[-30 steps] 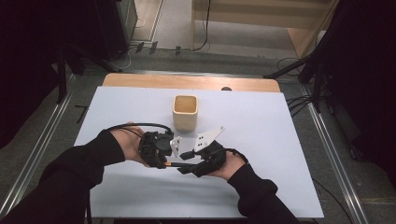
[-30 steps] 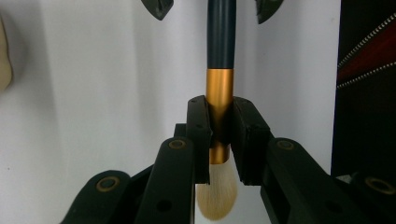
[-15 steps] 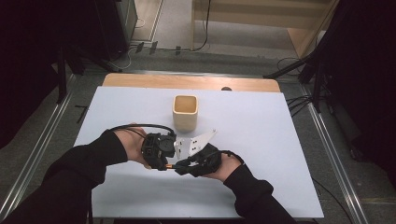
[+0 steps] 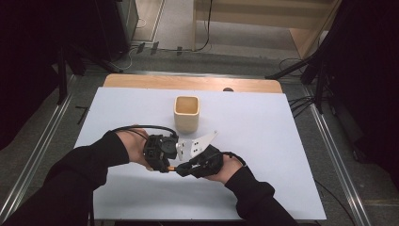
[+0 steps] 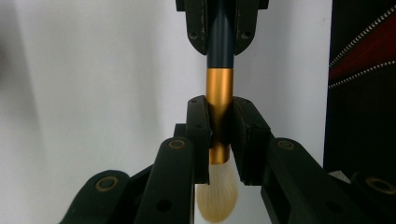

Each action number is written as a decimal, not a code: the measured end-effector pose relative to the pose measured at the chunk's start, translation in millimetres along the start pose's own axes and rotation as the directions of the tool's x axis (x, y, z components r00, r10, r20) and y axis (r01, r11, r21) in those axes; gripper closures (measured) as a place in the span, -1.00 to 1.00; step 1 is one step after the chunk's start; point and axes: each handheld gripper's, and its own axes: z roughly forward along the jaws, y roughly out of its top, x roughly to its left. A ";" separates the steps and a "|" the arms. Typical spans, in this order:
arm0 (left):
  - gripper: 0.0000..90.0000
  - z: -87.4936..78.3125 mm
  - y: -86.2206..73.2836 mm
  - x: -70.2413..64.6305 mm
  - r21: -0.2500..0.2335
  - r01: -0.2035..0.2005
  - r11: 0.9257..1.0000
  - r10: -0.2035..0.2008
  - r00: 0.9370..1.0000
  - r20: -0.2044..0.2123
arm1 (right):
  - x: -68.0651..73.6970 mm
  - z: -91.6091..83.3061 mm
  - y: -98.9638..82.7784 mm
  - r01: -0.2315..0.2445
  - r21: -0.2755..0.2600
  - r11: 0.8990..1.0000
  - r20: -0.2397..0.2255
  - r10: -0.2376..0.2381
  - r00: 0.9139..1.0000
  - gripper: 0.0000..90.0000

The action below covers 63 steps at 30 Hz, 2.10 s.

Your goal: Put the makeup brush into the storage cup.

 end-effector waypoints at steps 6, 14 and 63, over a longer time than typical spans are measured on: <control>0.73 -0.5 -0.7 0.0 -0.012 0.001 1.000 -0.001 1.000 0.010 | -0.3 -1.7 -0.3 0.005 -0.002 1.000 -0.010 -0.005 1.000 0.77; 0.54 -0.3 -3.3 1.9 -0.027 -0.001 1.000 0.002 1.000 0.016 | -0.4 -1.6 -0.4 0.003 0.003 1.000 -0.007 -0.003 1.000 0.77; -0.43 22.3 -100.3 -10.4 -0.730 0.325 0.602 -0.317 0.936 0.155 | -2.5 -43.2 -26.4 -0.100 -0.171 0.980 0.007 0.103 0.995 0.76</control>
